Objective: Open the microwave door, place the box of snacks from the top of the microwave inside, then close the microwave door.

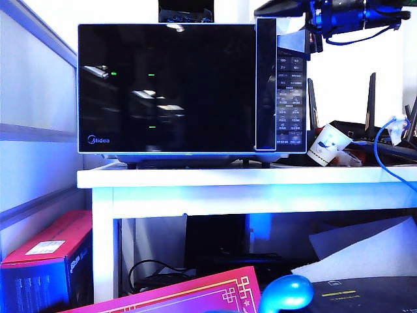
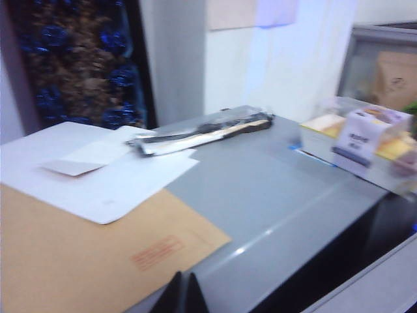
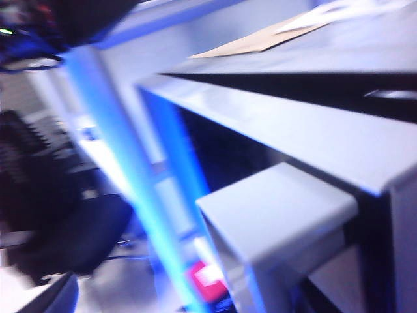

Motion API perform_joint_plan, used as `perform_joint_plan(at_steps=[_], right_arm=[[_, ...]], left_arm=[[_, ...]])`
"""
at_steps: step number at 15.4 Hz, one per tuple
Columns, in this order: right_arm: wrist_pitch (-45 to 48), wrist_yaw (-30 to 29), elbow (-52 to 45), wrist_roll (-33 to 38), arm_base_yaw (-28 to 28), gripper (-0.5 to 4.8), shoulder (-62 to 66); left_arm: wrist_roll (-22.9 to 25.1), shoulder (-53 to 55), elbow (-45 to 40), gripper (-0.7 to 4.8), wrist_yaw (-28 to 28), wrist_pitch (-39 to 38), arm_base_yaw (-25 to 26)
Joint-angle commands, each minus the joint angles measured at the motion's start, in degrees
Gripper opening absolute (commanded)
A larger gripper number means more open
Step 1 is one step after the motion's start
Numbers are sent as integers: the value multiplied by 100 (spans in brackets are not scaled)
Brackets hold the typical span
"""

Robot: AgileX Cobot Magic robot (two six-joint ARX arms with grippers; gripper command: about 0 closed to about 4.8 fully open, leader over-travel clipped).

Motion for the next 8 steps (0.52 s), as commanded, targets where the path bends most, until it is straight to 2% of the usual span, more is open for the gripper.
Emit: perform_joint_plan(at_steps=[1,6,8], right_arm=[[516,-664,31,542,11,385,-44],[682,-894,31,796,11,386,-125],[706,-1069,31,841,13,386,-160]], left_arm=[[-15,-24,31,-6,234,26,-7],[11,98,28,-6,326,-7,-289],[157,236,28,-6,232,11,-501]])
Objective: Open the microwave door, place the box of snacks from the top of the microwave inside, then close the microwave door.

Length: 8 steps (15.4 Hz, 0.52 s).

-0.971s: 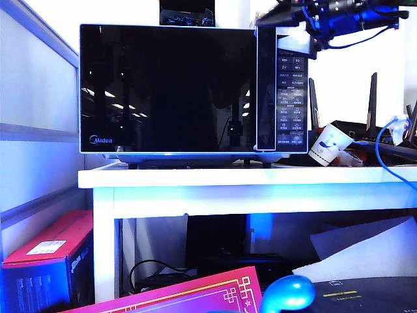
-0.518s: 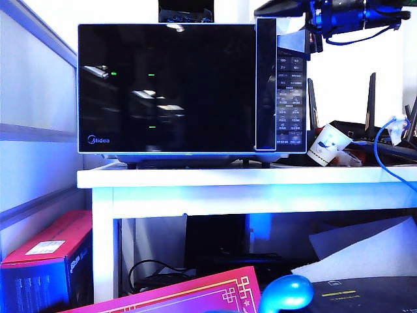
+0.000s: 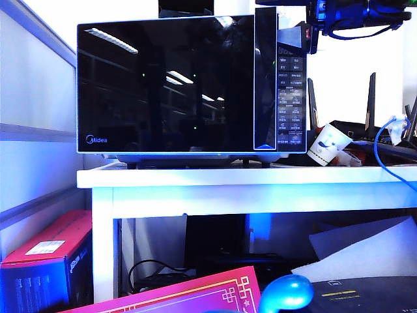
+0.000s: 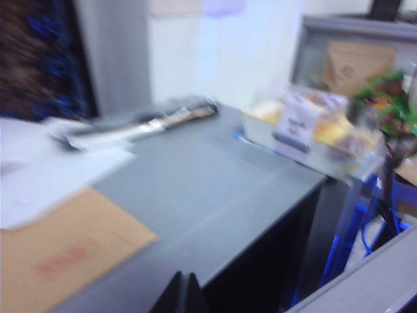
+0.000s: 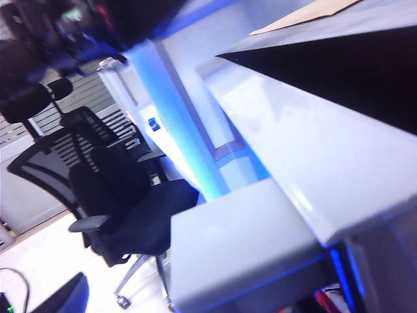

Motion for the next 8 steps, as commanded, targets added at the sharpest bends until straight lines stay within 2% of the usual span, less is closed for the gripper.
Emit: perform_joint_plan(at_steps=[1,3,8], right_arm=[[433,-227,57,-11,24,386,-181],[442,-260,57,0,-15,386,-225],[446,-476,57,24,-184,386,-291]], left_arm=[[146,129,28,-6,-232,55,-205],[138,219,28,-6,-522,-9,-260],[127,463,28,-6,-522,-59,-260]])
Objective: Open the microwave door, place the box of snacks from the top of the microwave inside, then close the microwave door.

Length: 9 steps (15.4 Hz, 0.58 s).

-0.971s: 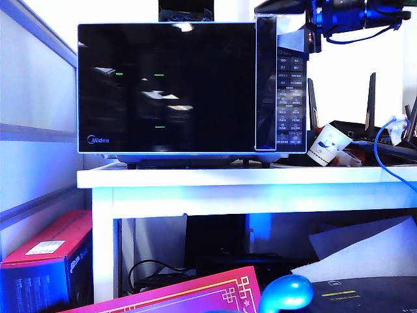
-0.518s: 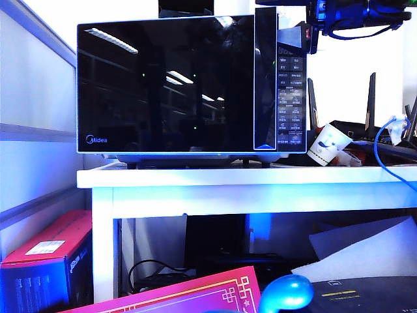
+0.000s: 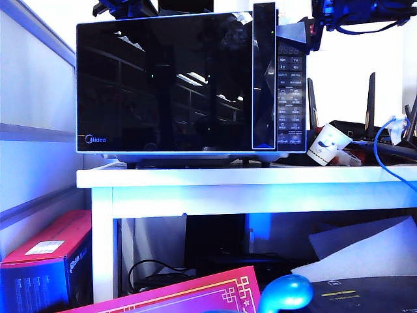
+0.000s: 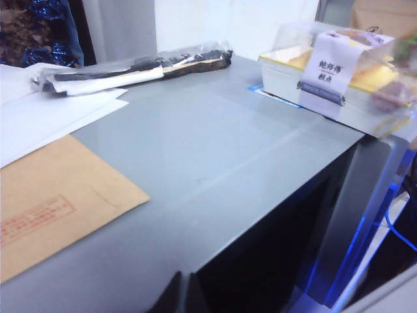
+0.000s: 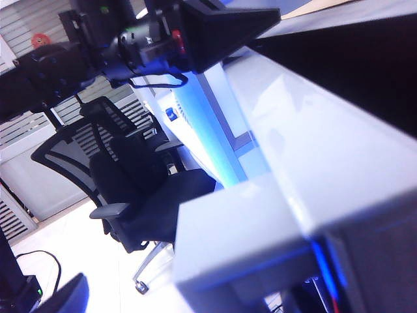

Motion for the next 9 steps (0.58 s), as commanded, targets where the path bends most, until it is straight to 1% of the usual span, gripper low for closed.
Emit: perform_joint_plan(at_steps=[1,4,5,7,9], right_arm=[[498,-142,92,-63,-157,386,-184],[645,-144,92,-63,-531,385,-238],[691,7,92,-68,-627,371,-238],[756,669,90,-216,-741,358,-236],[745,1325,90,-616,-730,358,-234]], left_arm=[[0,125,31,-6,2,42,-7],[0,149,31,-6,0,55,-7],[2,149,31,-6,-2,55,-7],[0,149,31,-6,2,9,-7],[0,149,31,-6,0,11,-39]])
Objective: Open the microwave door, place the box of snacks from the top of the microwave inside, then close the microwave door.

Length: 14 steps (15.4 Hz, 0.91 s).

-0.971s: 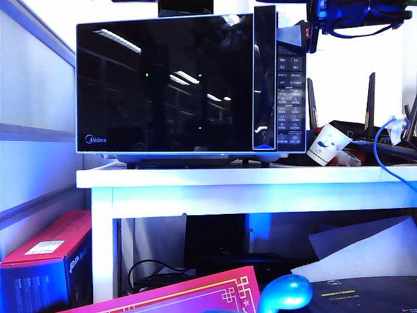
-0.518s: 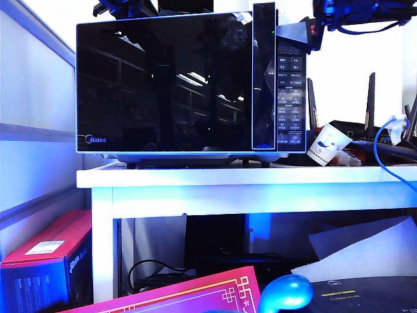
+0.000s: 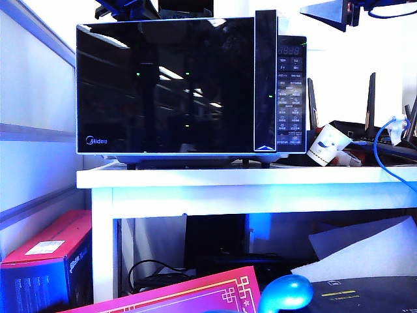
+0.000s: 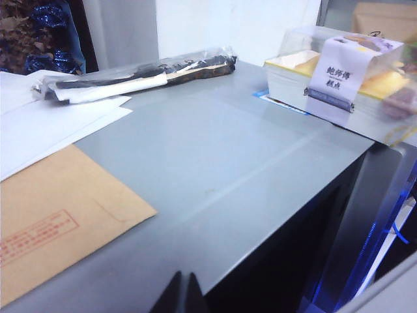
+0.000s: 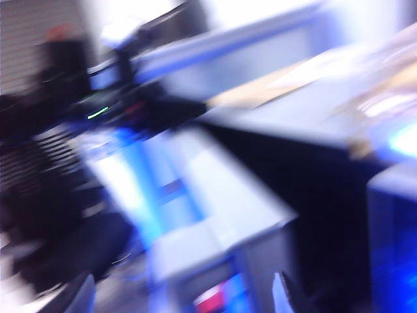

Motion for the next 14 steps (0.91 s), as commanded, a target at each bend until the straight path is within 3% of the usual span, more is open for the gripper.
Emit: perform_joint_plan(at_steps=[1,6,7,11,14], right_arm=[[55,1169,11,-684,48,358,-31],[-1084,2249,9,-1899,319,358,-31],[-1456,2793,9,-2262,487,358,-31],[-1694,4127,9,-2634,846,355,-28],[-1696,4389,9,-2632,916,354,-28]], left_arm=[[-15,17,-4,-6,0,-166,-76],[-15,17,-4,-6,0,-164,-125],[-15,17,-4,-6,2,-170,-125],[-15,17,-4,-6,0,-164,-162],[-17,17,0,-6,2,-162,-162]])
